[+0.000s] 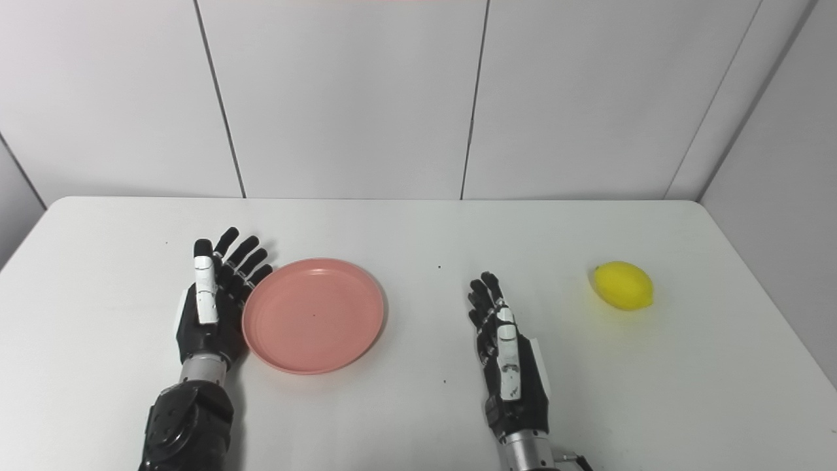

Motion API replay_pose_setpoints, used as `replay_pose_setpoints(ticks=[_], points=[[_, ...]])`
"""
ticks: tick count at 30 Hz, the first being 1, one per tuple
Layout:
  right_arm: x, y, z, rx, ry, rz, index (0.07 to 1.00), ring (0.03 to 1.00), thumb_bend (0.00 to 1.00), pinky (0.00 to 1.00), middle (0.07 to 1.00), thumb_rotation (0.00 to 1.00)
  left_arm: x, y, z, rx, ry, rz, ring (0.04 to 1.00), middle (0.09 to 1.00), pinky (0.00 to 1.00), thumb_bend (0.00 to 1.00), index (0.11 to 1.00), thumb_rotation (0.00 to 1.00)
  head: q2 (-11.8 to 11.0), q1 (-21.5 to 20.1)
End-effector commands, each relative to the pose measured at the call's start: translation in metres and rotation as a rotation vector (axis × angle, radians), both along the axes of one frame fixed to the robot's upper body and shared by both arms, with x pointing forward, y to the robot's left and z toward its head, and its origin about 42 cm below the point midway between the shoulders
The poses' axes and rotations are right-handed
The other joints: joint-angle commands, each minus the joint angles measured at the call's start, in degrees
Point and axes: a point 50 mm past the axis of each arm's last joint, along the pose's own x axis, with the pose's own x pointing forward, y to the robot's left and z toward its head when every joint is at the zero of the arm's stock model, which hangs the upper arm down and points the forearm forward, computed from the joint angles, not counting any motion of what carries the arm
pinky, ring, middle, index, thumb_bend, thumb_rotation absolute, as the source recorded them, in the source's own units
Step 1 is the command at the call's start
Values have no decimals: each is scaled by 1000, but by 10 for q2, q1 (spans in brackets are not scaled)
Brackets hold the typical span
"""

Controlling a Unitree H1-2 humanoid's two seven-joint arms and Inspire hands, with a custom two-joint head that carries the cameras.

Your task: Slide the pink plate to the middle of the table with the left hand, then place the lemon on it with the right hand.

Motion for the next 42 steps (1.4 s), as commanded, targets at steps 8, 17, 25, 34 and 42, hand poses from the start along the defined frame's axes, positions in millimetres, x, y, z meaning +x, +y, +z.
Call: replay_pose_setpoints(ticks=[8,17,25,34,42], points=[[-7,11,-21,21,81,-1,937,958,765,989,935,974,1,-15,3,-62,6,-55,832,830,850,778,873,777,-2,-11],[-6,10,-22,15,79,-2,940,958,757,987,940,979,-6,-29,5,-28,1,-41,803,804,786,774,851,775,-3,-8],[-7,9,-22,13,82,-3,936,958,762,985,936,979,-9,-38,8,-52,2,-36,803,797,804,764,838,709,-2,-5],[-7,6,-24,24,81,-7,942,963,762,996,939,970,-9,-45,10,-38,-7,-38,786,786,788,754,820,712,-6,-10],[-9,0,-23,57,69,-101,910,936,721,970,923,917,-9,-47,7,-50,-6,-43,789,793,791,746,832,714,-11,-28]])
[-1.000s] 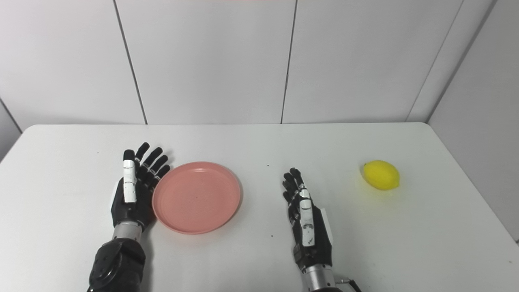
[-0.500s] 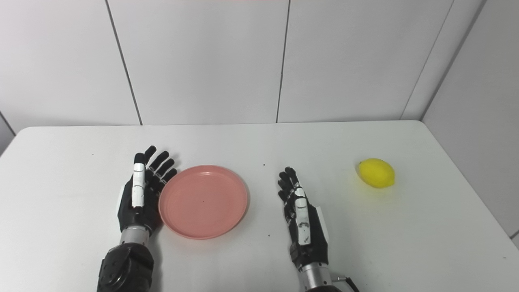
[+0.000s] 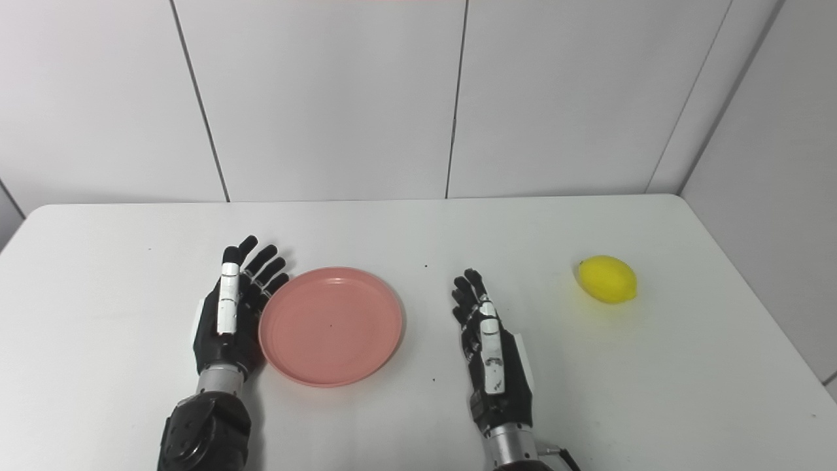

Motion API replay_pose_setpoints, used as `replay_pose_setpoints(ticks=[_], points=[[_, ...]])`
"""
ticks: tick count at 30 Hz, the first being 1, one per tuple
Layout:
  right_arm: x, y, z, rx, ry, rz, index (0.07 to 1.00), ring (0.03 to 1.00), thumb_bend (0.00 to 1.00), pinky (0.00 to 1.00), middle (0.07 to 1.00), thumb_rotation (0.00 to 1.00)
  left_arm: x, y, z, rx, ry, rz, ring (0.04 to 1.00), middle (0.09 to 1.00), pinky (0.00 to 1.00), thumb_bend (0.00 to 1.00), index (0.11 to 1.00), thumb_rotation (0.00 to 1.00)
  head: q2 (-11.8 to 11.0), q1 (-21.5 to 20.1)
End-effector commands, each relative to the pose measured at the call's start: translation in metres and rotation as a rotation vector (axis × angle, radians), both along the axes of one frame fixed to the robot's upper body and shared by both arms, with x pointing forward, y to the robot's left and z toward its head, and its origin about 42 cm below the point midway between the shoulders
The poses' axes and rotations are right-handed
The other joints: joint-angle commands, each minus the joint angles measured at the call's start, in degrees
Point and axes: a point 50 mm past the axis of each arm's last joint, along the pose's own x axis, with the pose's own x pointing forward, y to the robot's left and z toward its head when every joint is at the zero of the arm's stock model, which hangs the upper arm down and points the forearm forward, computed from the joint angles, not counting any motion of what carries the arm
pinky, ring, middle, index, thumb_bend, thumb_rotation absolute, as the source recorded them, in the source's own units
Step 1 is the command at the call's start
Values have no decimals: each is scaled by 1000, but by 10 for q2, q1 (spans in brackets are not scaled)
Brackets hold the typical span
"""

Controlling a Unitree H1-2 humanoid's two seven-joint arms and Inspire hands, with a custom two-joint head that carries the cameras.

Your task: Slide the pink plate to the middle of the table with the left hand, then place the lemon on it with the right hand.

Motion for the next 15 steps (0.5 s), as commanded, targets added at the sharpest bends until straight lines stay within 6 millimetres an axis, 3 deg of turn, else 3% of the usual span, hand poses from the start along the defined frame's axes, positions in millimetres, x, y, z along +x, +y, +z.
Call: replay_pose_setpoints(ticks=[1,15], points=[[-12,-1,-20,21,45,-46,905,931,719,966,921,912,1,-13,6,-33,-22,-9,789,792,792,748,827,712,-1,-5],[-5,-14,13,-91,-56,-173,794,826,739,829,826,924,4,-7,2,-37,-19,-28,803,797,813,722,830,720,-9,-38]])
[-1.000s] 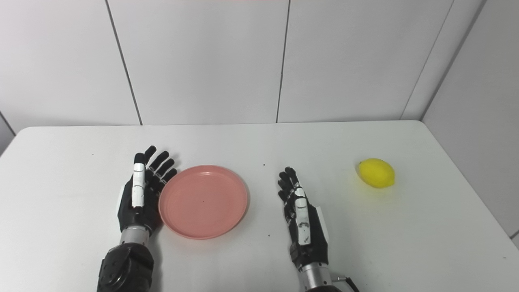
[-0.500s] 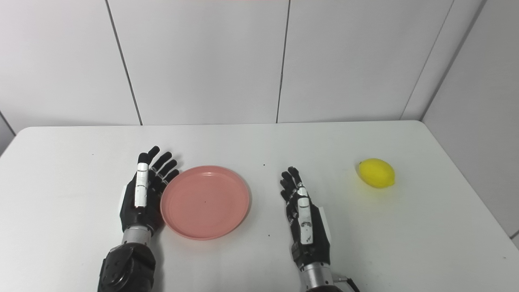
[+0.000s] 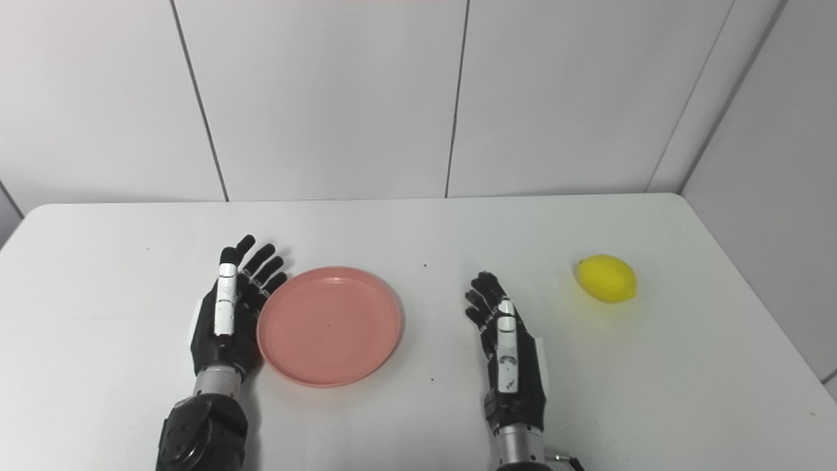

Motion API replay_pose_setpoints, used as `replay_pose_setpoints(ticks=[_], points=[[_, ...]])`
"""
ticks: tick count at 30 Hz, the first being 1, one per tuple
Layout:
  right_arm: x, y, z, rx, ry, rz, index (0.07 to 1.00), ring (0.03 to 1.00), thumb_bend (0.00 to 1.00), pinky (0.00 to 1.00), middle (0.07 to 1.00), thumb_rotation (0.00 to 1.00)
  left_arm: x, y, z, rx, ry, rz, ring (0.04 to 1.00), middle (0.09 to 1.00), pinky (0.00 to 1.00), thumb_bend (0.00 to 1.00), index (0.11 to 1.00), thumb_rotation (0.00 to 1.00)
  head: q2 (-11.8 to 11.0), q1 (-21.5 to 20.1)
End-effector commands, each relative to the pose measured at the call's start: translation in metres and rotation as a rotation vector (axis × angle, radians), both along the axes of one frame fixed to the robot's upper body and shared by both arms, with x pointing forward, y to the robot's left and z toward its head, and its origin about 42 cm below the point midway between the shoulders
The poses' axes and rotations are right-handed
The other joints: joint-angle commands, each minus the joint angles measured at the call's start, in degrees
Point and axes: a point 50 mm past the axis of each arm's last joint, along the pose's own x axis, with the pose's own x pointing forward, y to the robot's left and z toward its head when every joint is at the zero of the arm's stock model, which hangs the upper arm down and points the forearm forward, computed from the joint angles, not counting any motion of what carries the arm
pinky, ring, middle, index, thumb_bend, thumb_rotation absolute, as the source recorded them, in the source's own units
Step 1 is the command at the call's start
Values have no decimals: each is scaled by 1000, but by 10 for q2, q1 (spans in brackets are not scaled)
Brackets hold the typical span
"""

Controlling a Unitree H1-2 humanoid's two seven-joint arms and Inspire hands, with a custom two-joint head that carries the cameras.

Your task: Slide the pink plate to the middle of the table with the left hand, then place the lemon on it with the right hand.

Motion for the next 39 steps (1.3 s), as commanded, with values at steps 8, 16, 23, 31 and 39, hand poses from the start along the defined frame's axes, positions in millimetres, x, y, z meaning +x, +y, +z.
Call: replay_pose_setpoints(ticks=[8,16,23,31,39], points=[[13,-22,26,-238,-109,-106,773,759,767,738,781,928,4,-4,2,-25,-3,-20,809,795,827,718,828,734,-2,-12],[30,-40,48,-461,-202,-156,759,723,751,681,755,955,4,-2,-1,-25,-2,-31,831,822,852,710,841,748,-5,-22],[41,-52,62,-556,-239,-199,731,715,785,618,745,968,4,-2,-3,-31,-2,-34,835,826,852,706,853,743,-7,-31],[55,-68,82,-740,-292,-280,660,644,827,554,678,1000,2,-2,-5,-15,-1,-47,839,830,861,702,865,767,-7,-29],[69,-85,99,-946,-311,-333,632,612,897,532,643,1000,2,-3,-6,-23,11,-52,843,852,856,727,896,768,-7,-23]])
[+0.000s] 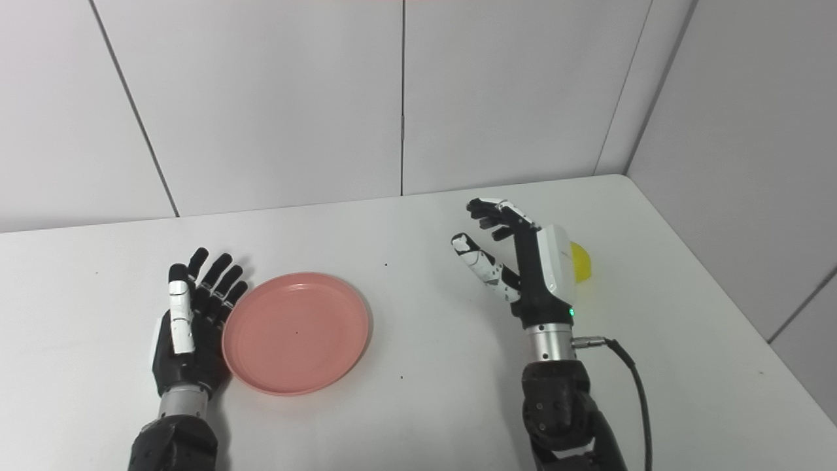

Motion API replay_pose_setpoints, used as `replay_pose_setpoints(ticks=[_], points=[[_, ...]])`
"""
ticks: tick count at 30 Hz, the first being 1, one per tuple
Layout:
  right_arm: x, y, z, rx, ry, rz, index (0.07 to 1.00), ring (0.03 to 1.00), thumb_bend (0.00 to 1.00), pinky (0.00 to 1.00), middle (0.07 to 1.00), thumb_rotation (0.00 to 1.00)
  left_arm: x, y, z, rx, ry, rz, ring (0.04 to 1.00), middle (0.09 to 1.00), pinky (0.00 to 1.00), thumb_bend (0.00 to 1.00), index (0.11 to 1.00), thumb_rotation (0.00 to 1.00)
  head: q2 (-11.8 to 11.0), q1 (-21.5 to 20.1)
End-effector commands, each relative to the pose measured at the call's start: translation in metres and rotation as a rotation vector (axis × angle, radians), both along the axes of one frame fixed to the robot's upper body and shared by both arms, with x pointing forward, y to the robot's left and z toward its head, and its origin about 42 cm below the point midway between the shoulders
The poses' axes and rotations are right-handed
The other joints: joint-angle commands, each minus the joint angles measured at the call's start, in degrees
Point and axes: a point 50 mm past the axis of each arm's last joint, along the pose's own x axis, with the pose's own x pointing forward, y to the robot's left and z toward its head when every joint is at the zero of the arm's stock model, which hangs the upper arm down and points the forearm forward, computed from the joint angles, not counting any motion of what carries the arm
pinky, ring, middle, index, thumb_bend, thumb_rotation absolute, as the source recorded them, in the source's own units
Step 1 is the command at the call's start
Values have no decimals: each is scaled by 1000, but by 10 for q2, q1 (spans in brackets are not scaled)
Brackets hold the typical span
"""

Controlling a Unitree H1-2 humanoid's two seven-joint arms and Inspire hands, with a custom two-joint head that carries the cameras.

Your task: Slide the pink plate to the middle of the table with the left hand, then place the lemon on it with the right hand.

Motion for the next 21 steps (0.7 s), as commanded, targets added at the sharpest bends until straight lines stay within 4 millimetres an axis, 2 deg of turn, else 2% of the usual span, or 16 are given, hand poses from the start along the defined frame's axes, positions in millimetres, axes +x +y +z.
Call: replay_pose_setpoints(ticks=[1,4,9,21], points=[[10,-6,20,-65,-53,-17,634,612,898,532,644,1000,0,-4,-2,2,23,-18,844,854,856,727,898,769,1,4],[13,-14,26,-131,-41,-32,633,578,877,500,621,1000,-1,-5,-2,7,23,-14,841,859,843,726,911,773,1,5],[23,-28,37,-282,-15,-77,613,577,914,499,619,1000,-2,-8,-2,4,33,-8,829,848,826,731,900,766,0,7],[38,-53,50,-507,2,-185,625,649,910,601,666,979,-2,-7,-3,-18,33,-16,834,844,844,736,903,750,-1,-2]])
